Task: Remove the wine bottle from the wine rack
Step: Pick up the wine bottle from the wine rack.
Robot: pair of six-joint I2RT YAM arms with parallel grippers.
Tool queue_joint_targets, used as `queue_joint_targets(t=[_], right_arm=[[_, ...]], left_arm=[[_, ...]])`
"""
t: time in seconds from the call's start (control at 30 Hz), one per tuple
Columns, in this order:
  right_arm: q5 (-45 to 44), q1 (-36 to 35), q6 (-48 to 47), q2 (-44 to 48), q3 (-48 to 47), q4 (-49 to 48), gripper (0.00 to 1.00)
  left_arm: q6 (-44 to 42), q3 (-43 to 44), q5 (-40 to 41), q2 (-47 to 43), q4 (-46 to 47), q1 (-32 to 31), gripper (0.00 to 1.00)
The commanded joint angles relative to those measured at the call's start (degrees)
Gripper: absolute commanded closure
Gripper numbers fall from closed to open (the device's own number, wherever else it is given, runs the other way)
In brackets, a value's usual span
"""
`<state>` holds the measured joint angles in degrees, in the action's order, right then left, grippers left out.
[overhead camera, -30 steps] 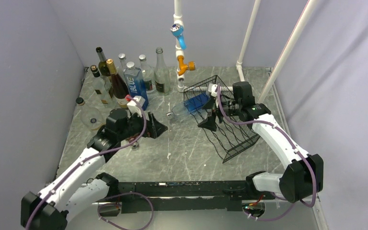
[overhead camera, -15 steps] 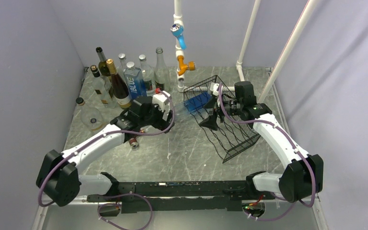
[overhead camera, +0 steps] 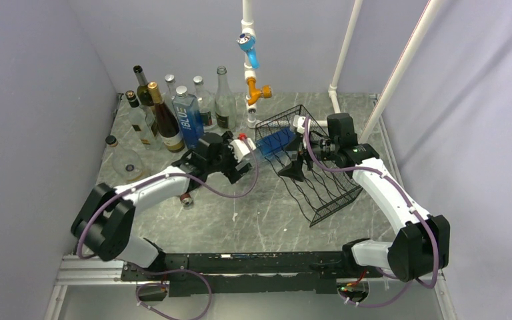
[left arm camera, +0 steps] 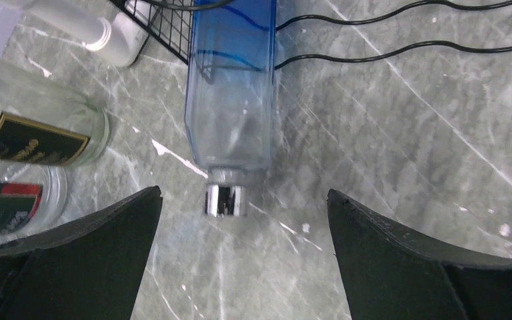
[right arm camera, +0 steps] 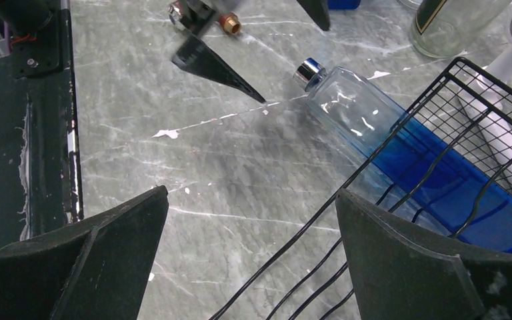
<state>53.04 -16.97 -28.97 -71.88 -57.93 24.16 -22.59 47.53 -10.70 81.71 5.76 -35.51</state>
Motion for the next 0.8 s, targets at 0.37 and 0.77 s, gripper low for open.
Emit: queue_joint_targets(t=[0.37,0.77], right_arm=[[1.02,1.63,-1.53,0.33,-2.62,2.29,0.0],[1.1,2.46,-2.14,0.39,-3.49,3.34,0.0]], left_arm=[[-5.62,13.31,-0.87,14.02,-0.25,0.64,0.0],[-5.14,18.12,-1.89,18.79,-2.06,0.87,0.01]])
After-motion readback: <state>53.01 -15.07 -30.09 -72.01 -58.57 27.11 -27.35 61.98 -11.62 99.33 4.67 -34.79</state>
